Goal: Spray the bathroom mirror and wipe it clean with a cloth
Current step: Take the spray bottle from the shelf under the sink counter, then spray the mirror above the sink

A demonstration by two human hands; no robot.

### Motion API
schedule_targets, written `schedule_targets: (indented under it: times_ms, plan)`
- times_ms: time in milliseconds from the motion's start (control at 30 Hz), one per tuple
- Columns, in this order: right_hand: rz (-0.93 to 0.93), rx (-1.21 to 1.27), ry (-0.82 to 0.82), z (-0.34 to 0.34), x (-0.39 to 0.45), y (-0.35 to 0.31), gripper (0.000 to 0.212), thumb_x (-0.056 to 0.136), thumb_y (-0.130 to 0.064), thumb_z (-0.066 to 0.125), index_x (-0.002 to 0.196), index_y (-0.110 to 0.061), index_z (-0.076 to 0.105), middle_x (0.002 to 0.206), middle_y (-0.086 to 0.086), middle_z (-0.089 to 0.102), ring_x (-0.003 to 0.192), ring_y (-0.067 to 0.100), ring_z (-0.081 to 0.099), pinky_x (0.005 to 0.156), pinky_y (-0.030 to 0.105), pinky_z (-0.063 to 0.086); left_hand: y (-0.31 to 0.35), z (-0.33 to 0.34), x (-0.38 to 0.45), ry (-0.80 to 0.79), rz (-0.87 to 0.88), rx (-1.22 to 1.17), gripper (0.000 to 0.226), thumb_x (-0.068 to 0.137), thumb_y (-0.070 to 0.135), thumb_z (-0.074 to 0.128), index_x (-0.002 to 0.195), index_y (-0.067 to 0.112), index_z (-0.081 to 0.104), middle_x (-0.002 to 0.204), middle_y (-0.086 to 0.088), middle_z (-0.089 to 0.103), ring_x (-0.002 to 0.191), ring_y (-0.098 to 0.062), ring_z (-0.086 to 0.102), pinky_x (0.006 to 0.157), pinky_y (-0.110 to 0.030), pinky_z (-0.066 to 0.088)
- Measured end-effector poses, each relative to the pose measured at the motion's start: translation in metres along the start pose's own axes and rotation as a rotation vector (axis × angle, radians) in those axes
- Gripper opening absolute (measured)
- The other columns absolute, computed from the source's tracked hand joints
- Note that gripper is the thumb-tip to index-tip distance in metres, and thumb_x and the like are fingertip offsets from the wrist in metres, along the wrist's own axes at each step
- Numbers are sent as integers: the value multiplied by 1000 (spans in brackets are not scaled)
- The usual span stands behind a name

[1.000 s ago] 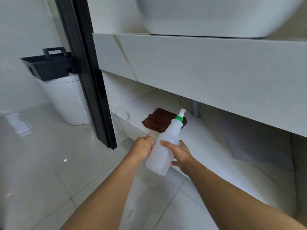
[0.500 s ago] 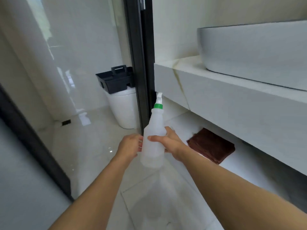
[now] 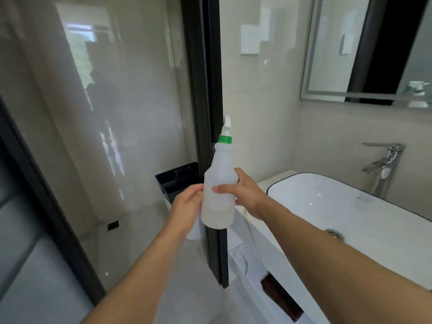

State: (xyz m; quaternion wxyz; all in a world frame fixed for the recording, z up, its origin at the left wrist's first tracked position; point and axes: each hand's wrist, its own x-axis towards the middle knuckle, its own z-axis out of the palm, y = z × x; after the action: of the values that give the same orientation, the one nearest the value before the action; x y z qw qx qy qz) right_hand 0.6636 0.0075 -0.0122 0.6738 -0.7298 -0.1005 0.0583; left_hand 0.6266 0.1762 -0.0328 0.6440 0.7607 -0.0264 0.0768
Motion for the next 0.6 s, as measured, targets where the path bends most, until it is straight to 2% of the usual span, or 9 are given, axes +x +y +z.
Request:
schedule_targets:
  times_ms: [100, 200, 300, 433, 600]
  plan:
    - [-27, -11, 6, -19, -9, -73, 55, 80, -16, 79, 125, -19, 48, 115, 0, 65, 101, 17, 67, 88, 41, 58, 70, -2, 5, -57, 28, -29, 29, 97, 6, 56, 109, 30, 68, 102, 11, 75, 97, -5, 70, 77, -18, 52]
    - [-49, -37, -11, -36, -16, -135, 50, 80, -15, 78, 121, -21, 51, 115, 0, 67, 103, 18, 68, 90, 41, 57, 130, -3, 6, -109, 57, 20, 41, 87, 6, 70, 122, 26, 62, 113, 7, 71, 106, -8, 67, 88, -31, 56]
    - [-65, -61, -15, -48, -22, -183, 59, 75, -19, 81, 125, -21, 51, 118, 2, 67, 106, 21, 68, 94, 44, 56, 177, -3, 6, -158, 65, 49, 50, 81, 12, 78, 125, 27, 59, 117, 8, 69, 109, -5, 65, 87, -32, 57]
    - [-97, -39, -65, -59, -34, -222, 63, 73, -17, 80, 128, -19, 50, 121, 7, 67, 108, 24, 68, 95, 48, 55, 219, 1, 3, -236, 97, 31, 59, 77, 16, 84, 129, 24, 56, 120, 7, 69, 108, -8, 67, 86, -29, 57]
    - [-152, -4, -74, -74, -61, -243, 65, 70, -13, 76, 130, -12, 51, 121, 13, 68, 109, 27, 69, 87, 39, 56, 247, 19, -7, -269, 170, 19, 67, 69, 16, 88, 127, 25, 55, 118, 6, 69, 107, -10, 68, 86, -34, 60]
